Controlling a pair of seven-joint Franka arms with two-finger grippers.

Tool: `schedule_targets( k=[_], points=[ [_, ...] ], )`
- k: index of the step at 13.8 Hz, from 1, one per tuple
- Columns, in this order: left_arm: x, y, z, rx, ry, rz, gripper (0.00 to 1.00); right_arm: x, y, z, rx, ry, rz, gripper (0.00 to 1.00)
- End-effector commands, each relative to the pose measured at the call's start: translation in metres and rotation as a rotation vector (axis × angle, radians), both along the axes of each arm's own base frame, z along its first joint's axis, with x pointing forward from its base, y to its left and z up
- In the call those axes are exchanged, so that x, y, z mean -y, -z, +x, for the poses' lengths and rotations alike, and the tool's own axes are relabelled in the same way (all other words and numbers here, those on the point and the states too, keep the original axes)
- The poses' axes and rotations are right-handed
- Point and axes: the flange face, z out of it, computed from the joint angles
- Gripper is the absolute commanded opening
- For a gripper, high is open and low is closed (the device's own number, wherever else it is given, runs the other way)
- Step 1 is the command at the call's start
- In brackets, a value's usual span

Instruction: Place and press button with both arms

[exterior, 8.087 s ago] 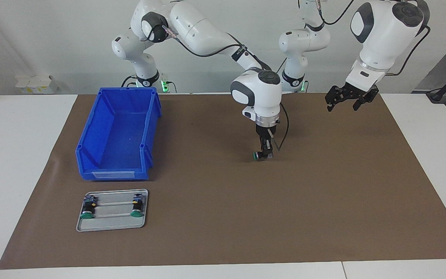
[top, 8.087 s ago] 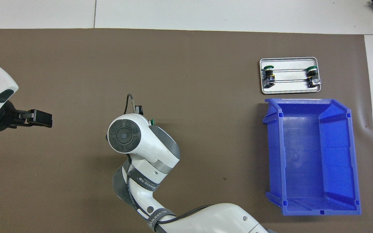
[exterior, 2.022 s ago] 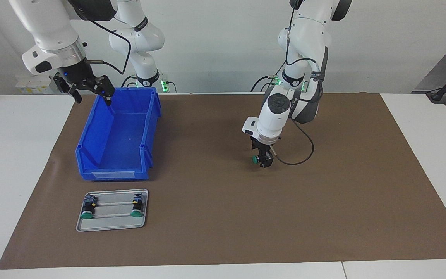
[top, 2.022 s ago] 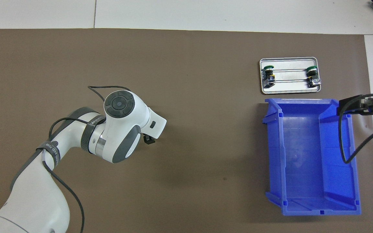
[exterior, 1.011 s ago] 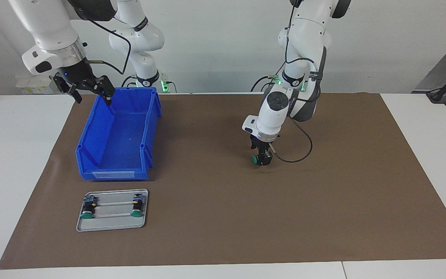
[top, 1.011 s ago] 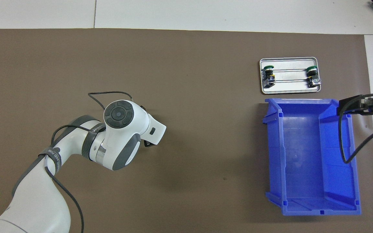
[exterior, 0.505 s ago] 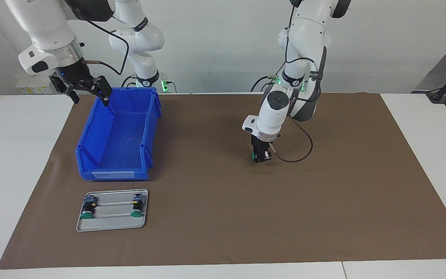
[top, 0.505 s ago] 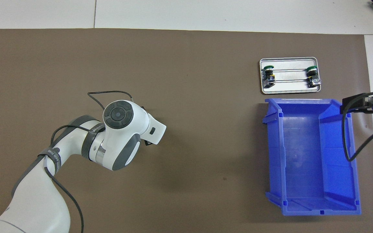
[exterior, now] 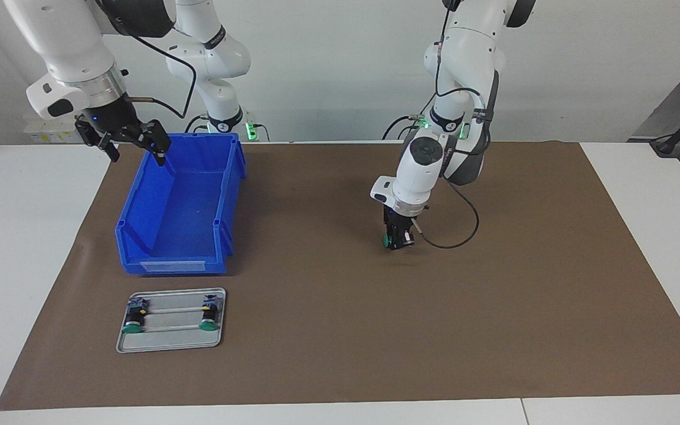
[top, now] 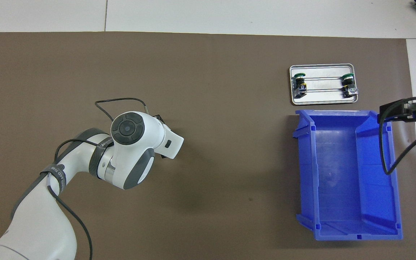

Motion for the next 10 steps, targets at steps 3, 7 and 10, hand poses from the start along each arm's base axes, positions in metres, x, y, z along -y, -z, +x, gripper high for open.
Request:
schedule_targets(
  k=[3, 7, 10],
  points=[
    [-0.042, -0.001, 0.023, 0.062, 0.04, -0.009, 0.08, 0.002, -0.004, -0.001, -0.009, -0.007, 0.0, 1.0],
    [-0.064, -0.004, 0.035, 0.039, -0.002, -0.124, 0.08, 0.003, -0.006, -0.001, -0.003, -0.006, 0.0, 1.0],
    [-0.096, -0.006, 0.047, 0.024, 0.004, -0.307, 0.06, -0.005, -0.007, -0.002, -0.005, -0.024, 0.0, 1.0]
  ],
)
